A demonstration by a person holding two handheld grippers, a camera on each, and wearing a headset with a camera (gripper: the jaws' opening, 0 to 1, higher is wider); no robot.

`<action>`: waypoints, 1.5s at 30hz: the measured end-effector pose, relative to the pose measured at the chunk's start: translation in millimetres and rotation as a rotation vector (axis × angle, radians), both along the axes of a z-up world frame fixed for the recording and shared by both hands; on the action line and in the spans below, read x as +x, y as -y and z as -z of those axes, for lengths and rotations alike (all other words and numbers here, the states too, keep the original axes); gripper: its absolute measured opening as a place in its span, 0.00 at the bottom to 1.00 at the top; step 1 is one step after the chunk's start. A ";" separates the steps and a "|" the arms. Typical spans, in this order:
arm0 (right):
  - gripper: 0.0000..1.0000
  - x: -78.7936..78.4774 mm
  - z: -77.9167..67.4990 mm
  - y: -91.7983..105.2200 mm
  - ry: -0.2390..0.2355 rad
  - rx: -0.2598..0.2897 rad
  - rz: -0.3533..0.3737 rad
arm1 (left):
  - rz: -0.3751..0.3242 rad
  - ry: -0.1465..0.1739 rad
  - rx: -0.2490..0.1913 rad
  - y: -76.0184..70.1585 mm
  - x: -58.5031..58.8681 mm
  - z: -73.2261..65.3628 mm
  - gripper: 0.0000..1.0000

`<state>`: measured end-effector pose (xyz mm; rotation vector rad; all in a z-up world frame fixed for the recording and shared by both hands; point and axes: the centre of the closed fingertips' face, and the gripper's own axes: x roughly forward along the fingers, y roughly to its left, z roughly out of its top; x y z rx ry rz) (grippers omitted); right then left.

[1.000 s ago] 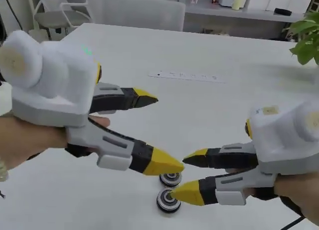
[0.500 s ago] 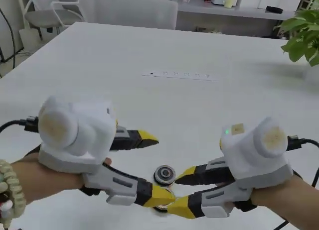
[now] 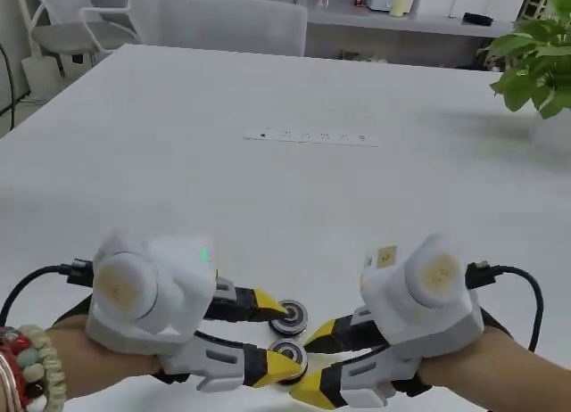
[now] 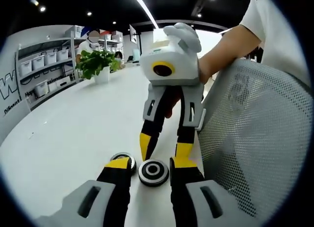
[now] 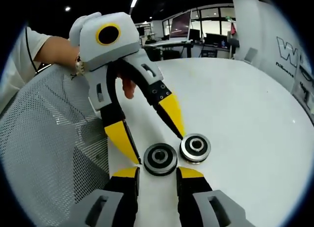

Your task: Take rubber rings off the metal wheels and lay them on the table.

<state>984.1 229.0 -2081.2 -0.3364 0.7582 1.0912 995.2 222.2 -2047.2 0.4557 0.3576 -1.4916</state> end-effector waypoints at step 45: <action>0.16 3.5 1.2 5.4 0.043 -0.030 -0.024 | 0.003 -0.009 0.001 -0.3 0.1 14.4 0.09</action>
